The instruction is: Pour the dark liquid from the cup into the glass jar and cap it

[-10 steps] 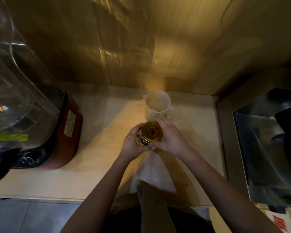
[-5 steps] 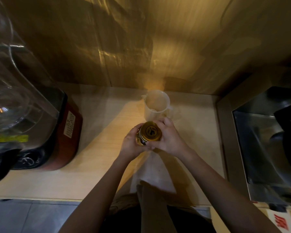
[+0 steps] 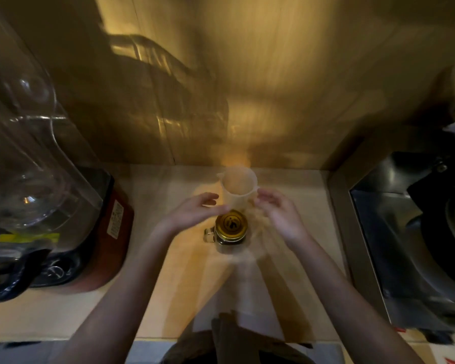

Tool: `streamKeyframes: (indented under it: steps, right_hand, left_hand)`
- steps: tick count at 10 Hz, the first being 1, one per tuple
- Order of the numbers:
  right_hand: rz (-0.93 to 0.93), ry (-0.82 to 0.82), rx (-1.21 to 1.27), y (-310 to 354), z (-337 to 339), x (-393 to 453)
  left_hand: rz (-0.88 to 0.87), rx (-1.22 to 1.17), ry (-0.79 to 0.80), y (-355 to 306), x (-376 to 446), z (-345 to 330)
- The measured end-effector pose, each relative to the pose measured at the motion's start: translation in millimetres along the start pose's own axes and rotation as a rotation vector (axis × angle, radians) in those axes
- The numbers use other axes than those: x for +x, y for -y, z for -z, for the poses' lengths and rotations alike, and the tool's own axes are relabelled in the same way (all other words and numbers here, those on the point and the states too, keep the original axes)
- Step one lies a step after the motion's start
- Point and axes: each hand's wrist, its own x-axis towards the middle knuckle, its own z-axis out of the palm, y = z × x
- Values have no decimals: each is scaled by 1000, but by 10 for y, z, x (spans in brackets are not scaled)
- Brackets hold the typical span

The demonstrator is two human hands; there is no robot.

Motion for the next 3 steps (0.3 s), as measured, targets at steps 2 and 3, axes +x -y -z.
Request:
streamKeyframes:
  steps: [2, 3]
  right_hand:
    - [458, -162, 341, 1245, 525, -386]
    - [813, -64, 514, 1879, 893, -790]
  left_hand:
    - [-218, 75, -136, -1027, -268, 716]
    - [-282, 235, -261, -1551, -455, 1026]
